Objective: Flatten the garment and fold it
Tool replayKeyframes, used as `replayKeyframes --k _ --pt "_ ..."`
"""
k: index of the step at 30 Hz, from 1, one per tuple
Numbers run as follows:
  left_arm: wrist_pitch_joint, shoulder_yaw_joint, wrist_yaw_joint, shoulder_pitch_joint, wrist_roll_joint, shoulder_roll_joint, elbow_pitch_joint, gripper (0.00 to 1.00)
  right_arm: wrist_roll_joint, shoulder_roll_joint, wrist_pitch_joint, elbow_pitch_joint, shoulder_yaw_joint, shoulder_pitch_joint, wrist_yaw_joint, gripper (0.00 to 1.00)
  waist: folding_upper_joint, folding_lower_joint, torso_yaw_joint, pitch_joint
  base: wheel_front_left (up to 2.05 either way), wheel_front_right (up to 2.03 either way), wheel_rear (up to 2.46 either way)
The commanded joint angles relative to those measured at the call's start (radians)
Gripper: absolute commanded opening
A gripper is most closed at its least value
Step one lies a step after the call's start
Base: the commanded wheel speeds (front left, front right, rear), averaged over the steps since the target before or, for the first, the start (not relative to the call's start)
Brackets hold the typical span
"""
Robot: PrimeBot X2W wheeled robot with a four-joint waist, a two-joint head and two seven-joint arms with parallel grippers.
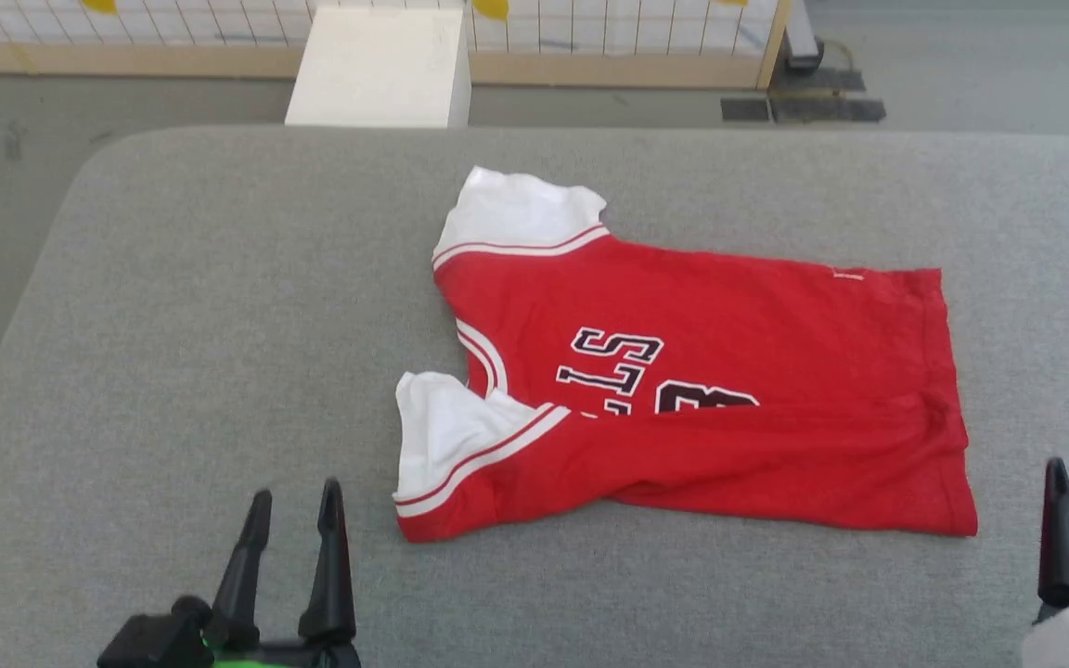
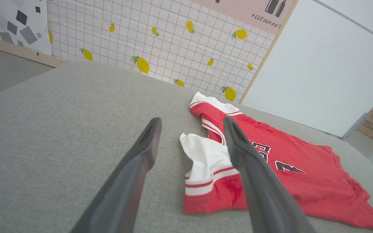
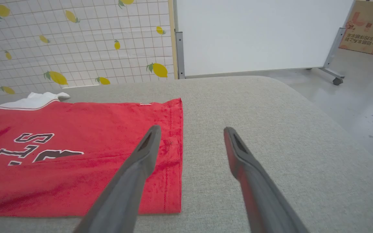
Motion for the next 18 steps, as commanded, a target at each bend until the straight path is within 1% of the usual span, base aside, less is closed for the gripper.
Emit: replayKeyframes --k 1,5,9,12,18 --pt "-0.004 0.014 -0.017 0.016 0.017 -0.010 0.007 1.00 0.009 0.001 -0.013 0.008 -0.002 0.011 -0.002 1.00 -0.0001 0.0000 0.001 -0.021 0.00 0.00 0.00" --pt "-0.004 0.051 -0.056 0.027 0.042 -0.030 0.036 1.00 0.006 0.001 -0.027 0.031 0.001 0.007 -0.002 1.00 -0.0001 0.0000 -0.003 -0.034 0.00 0.00 0.00" --pt "0.010 0.046 -0.082 0.006 0.038 -0.020 0.071 1.00 0.004 0.001 -0.026 0.028 -0.003 0.003 -0.002 1.00 -0.0001 0.0000 0.000 -0.037 0.00 0.00 0.00" --pt "0.079 0.031 -0.098 -0.045 0.015 -0.003 0.091 1.00 0.005 0.001 -0.025 0.025 -0.004 0.001 -0.002 1.00 -0.0001 0.0000 0.006 -0.024 0.00 0.00 0.00" --pt "0.300 -0.028 -0.123 -0.161 -0.025 0.043 0.171 1.00 0.012 0.001 -0.015 0.011 0.007 -0.002 -0.002 1.00 -0.0001 0.0000 0.009 0.012 0.00 0.00 0.00"
